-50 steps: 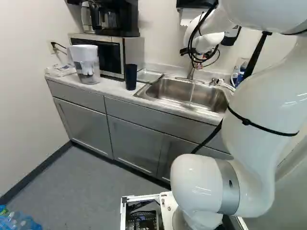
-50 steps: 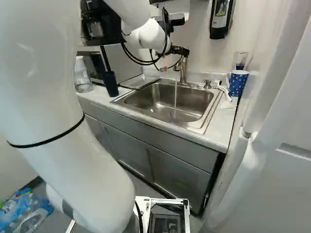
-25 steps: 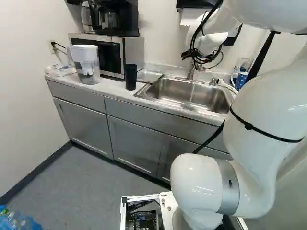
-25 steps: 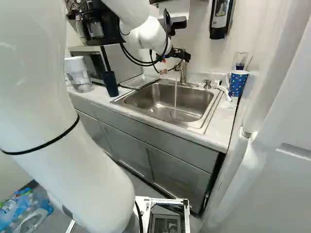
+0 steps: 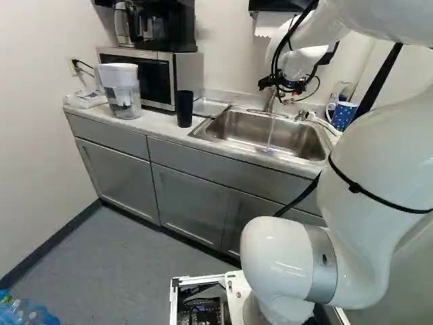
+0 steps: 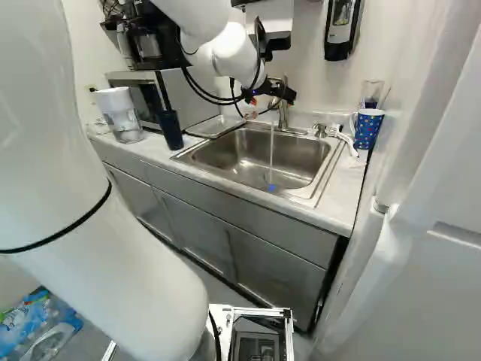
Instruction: Rinse the cup and place it in the tray
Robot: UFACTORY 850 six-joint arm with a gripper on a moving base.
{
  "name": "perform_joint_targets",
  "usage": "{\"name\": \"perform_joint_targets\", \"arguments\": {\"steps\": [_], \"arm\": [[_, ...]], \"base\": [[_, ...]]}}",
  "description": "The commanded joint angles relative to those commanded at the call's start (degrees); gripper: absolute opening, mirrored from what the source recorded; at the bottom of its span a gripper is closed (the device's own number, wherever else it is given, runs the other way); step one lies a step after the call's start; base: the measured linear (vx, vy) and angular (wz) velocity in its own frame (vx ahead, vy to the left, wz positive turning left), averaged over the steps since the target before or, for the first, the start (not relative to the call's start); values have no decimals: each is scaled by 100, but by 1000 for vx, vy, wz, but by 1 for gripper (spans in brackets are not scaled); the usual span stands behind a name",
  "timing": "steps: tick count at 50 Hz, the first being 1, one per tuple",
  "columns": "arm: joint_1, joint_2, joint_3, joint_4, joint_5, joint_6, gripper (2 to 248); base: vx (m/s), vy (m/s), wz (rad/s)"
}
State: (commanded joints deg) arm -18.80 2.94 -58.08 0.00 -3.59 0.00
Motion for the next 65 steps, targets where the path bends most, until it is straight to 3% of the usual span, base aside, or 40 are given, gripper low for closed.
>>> {"name": "perform_joint_targets", "arguments": {"steps": [46,65], "arm": [[-137,661,625,0,-1144,0,247],[-158,755,710,0,-1243,0,247]], "base": [[0,0,0],[0,0,0]]}}
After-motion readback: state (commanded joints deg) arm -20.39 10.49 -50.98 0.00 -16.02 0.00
